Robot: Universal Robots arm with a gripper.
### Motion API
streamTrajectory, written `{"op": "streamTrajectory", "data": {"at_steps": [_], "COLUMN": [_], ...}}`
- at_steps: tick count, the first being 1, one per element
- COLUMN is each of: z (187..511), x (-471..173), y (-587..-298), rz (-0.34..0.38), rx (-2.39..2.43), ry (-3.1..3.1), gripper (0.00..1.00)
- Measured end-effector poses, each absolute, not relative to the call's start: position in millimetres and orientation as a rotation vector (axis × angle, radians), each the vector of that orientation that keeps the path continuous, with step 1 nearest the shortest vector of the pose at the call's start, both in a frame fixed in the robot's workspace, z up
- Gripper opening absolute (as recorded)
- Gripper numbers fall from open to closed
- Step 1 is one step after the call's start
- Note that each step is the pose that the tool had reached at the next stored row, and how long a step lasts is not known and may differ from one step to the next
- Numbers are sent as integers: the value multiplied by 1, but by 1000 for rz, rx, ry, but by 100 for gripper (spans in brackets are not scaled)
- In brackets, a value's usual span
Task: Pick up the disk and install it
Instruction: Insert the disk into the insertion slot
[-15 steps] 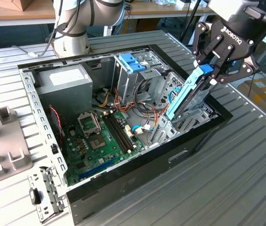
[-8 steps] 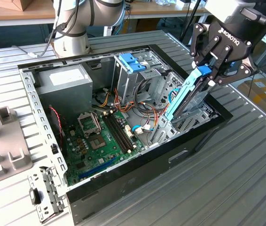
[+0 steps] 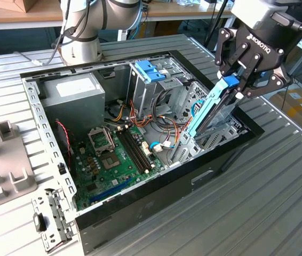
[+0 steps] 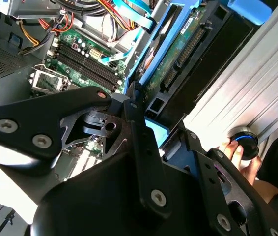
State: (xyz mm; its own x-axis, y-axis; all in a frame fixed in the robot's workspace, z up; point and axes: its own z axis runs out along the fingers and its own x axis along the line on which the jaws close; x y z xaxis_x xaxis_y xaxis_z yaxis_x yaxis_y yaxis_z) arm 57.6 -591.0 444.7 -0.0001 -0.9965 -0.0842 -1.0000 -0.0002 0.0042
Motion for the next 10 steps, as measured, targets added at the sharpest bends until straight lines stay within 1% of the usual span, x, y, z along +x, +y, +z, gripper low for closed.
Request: {"op": "streamTrajectory", "data": {"at_steps": [10], "z": [443], "x": [58], "y": [-583], "rz": [69], "rx": [-2196], "ry": [2192], "gripper": [37]}}
